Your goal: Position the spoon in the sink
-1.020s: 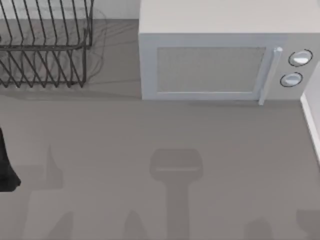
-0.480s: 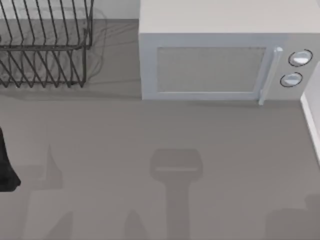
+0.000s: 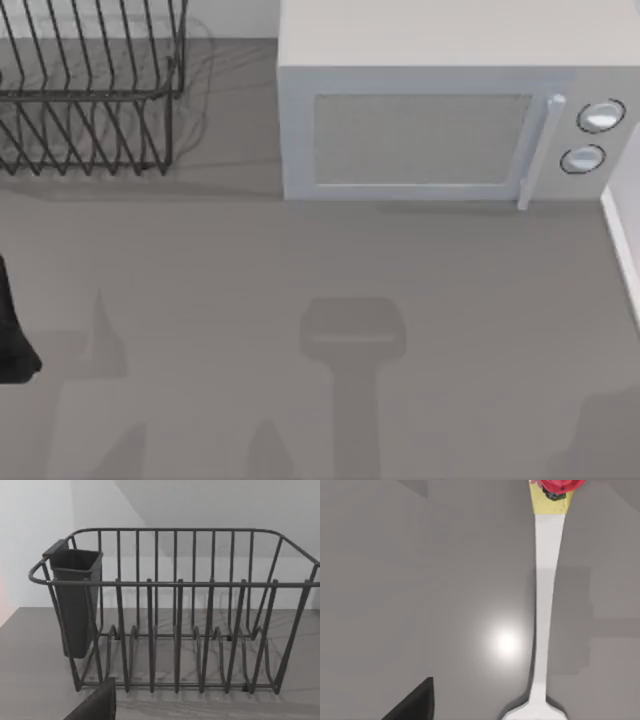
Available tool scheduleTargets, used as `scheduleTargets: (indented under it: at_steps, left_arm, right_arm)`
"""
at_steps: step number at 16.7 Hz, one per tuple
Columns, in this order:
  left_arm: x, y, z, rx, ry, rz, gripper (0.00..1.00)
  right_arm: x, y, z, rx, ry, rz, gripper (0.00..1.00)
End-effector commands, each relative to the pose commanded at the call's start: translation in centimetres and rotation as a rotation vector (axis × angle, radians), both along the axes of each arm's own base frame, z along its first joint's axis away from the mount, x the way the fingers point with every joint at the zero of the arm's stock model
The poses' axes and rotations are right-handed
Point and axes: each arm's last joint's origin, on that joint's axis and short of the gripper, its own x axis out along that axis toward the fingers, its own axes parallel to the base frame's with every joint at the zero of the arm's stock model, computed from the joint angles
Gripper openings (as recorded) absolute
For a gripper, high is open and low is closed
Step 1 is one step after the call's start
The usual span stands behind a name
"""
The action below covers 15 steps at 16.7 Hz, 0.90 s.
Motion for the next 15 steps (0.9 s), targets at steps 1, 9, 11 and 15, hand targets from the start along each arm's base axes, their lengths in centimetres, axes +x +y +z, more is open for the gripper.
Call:
scheduleTargets:
  at_steps: [1, 9, 11, 15]
  left_arm:
    - [0.0, 0.0, 0.0, 0.0, 0.0, 0.0, 1.0]
    - [0.0, 0.0, 0.0, 0.0, 0.0, 0.0, 1.0]
    - [0.0, 0.0, 0.0, 0.0, 0.0, 0.0, 1.0]
    - [0.0, 0.0, 0.0, 0.0, 0.0, 0.0, 1.0]
  right_arm:
    - [0.0, 0.0, 0.0, 0.0, 0.0, 0.0, 1.0]
    - [0.3, -0.1, -2.6, 0.001, 0.001, 0.0, 1.0]
    - [0.5, -0.2, -4.7, -0.001, -0.001, -0.001, 1.0]
    - [0.2, -0.1, -8.8, -0.002, -0.004, 0.0, 1.0]
